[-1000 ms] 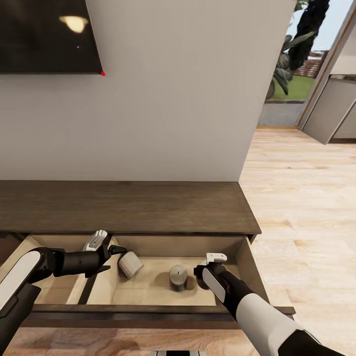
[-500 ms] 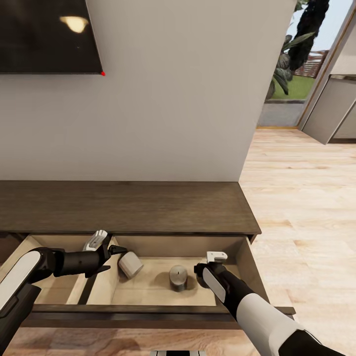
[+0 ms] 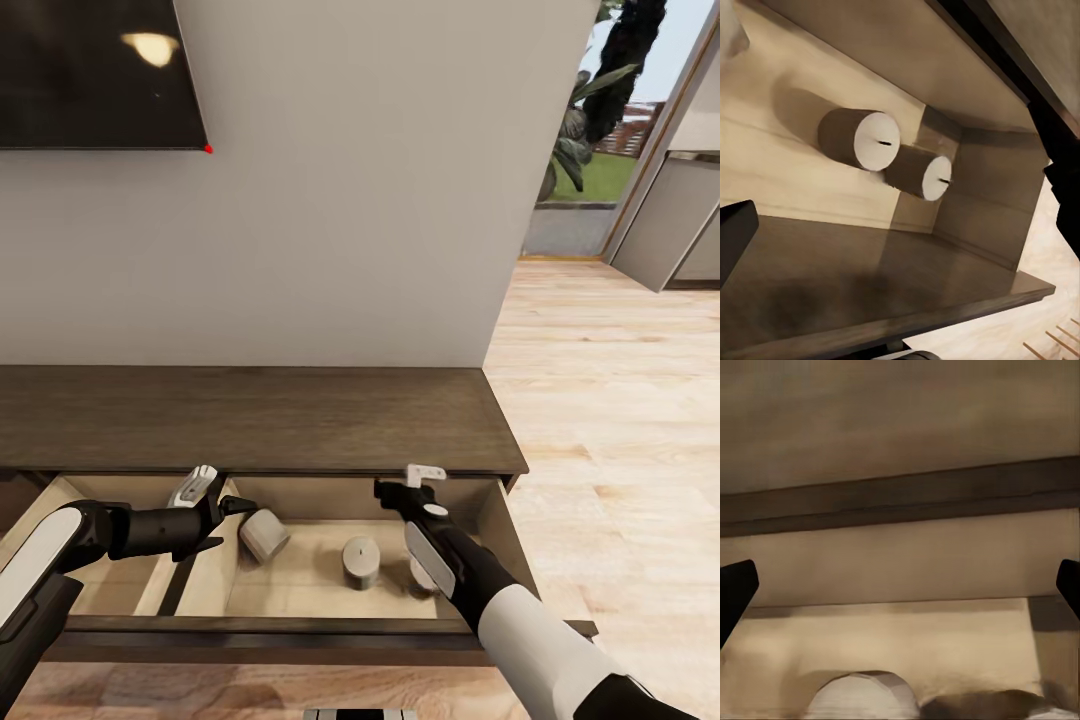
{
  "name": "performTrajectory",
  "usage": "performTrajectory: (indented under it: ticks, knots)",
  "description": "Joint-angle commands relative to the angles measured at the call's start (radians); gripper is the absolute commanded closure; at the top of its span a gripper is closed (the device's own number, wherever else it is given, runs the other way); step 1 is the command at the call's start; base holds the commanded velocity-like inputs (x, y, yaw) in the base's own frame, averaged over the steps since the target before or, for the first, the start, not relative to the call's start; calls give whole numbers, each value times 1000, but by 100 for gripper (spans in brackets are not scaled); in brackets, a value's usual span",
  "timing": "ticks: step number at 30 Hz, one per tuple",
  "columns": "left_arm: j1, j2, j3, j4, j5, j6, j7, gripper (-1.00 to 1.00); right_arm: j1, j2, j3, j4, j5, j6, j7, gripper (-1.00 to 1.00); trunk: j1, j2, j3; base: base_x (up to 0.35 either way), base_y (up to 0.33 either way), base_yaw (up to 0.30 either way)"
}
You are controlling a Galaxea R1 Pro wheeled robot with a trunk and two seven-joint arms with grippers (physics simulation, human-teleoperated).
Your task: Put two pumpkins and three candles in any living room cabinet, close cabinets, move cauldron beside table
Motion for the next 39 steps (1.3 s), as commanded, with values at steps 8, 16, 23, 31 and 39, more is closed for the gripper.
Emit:
performTrajectory:
  ticks: [8, 16, 23, 31, 39]
  knots:
    - [-1, 1, -1, -1, 10, -1, 10, -100, -1, -1, 4, 3, -10, 20, -5, -100, -8, 14, 5, 0, 0, 0]
    - [-1, 1, 0, 0, 11, -2, 11, -100, -1, -1, 7, 7, -14, 35, -4, -100, -31, 56, 24, 0, 0, 0]
    - [-1, 1, 2, 5, 27, -5, 13, -100, -1, -1, 4, 9, -14, 135, -3, -100, -31, 56, 24, 0, 0, 0]
    - [-1, 1, 3, 9, 85, -5, 15, -100, -1, -1, 4, 40, -15, 163, -1, -100, -42, 77, 34, -108, 0, 0]
    - [-1, 1, 4, 13, 89, -5, 16, -100, -1, -1, 4, 82, -11, 162, -1, -100, -62, 112, 49, -43, 0, 0]
